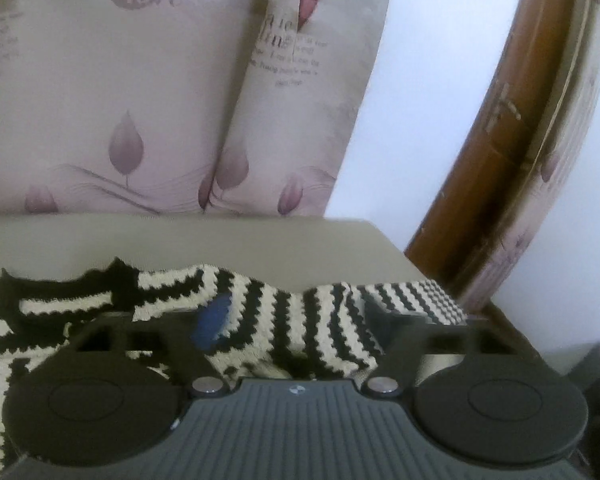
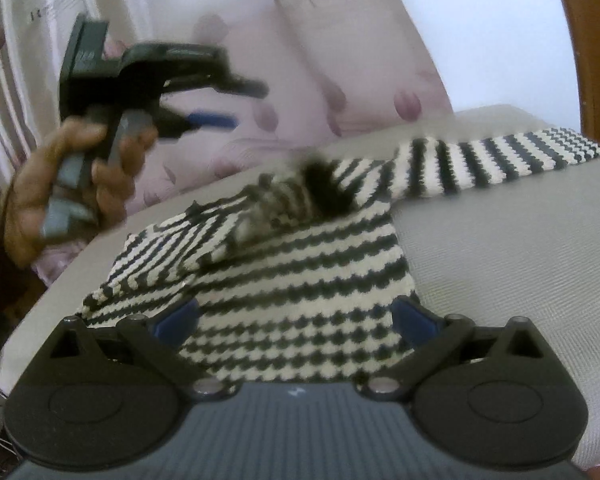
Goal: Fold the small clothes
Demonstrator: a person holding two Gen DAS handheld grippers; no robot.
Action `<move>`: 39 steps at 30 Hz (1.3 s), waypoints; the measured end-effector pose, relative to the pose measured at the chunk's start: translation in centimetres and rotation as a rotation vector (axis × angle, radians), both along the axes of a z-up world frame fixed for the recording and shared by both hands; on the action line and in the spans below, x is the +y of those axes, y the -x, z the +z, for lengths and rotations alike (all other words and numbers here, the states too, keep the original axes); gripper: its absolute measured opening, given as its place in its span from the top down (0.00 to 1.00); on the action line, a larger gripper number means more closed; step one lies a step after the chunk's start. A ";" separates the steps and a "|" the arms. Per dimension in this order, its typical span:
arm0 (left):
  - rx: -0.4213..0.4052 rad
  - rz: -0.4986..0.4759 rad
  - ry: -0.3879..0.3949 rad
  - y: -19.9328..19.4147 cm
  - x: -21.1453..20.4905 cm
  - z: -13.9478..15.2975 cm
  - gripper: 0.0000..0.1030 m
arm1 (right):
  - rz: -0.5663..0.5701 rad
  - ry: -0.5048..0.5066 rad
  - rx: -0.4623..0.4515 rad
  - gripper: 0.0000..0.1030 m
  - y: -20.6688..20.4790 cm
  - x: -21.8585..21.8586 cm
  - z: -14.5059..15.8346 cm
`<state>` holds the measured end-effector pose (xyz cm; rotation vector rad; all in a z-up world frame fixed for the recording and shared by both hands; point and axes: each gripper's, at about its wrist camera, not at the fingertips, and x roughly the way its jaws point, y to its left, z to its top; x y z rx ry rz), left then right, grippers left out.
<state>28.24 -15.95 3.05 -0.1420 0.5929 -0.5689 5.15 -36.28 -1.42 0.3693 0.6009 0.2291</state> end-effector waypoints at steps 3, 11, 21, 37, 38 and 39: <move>-0.070 0.004 0.020 1.6 2.0 0.6 0.05 | 0.026 -0.060 -0.004 0.00 -1.5 -0.9 0.1; -0.117 0.156 -0.165 9.6 11.7 -4.6 0.02 | 0.066 -0.133 0.001 0.00 -10.2 -1.9 0.3; -0.039 0.369 -0.111 12.2 21.0 -11.2 0.02 | 0.069 -0.106 0.210 0.67 -19.4 -0.2 -3.5; -0.265 0.357 -0.354 15.3 16.4 -11.1 0.00 | -0.006 -0.063 0.064 0.44 -24.0 -3.7 -5.1; -0.271 0.354 -0.366 15.4 16.2 -11.2 0.00 | -0.035 -0.124 0.045 0.29 -23.1 -4.8 -5.4; -0.271 0.349 -0.374 15.3 16.1 -11.3 0.00 | -0.060 -0.172 0.015 0.24 -22.1 -5.6 -5.3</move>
